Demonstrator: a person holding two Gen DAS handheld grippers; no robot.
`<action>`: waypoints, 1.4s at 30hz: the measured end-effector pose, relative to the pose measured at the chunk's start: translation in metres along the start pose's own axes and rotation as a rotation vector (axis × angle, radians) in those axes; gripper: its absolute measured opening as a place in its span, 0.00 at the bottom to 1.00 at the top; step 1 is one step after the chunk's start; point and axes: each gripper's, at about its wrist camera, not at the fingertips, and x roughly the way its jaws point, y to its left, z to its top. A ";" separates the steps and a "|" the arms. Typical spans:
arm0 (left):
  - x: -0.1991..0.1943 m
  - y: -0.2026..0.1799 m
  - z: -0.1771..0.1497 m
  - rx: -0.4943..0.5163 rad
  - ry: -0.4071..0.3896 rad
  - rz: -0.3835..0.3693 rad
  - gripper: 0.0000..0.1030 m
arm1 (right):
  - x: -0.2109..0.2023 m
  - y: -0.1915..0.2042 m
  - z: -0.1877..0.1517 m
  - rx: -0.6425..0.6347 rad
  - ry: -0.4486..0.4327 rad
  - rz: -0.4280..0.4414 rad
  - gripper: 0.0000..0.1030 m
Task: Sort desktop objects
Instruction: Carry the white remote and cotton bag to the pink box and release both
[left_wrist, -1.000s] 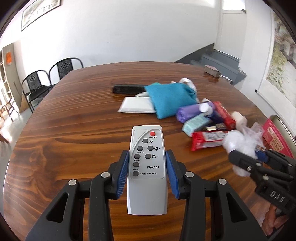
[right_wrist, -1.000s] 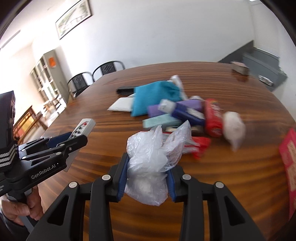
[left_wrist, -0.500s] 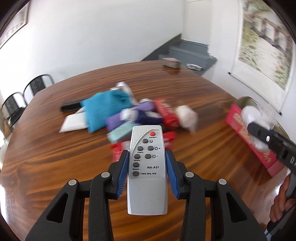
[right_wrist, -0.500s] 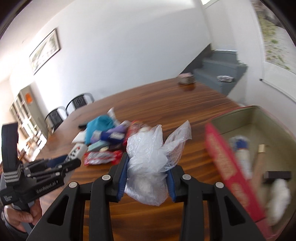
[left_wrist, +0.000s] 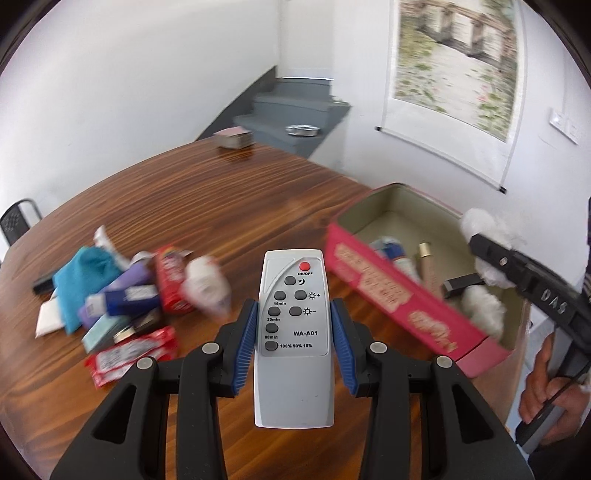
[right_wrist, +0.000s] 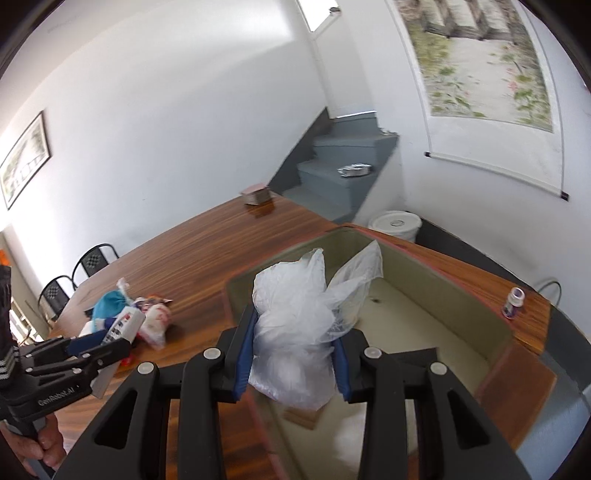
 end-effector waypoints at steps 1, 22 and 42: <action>0.001 -0.005 0.004 0.008 -0.001 -0.011 0.41 | 0.000 -0.002 0.000 0.004 0.000 -0.004 0.41; 0.046 -0.090 0.065 0.078 0.013 -0.248 0.43 | -0.004 -0.044 0.005 0.048 0.002 -0.092 0.43; 0.032 -0.025 0.045 -0.051 0.003 -0.111 0.62 | 0.001 -0.008 0.004 0.029 -0.005 -0.031 0.76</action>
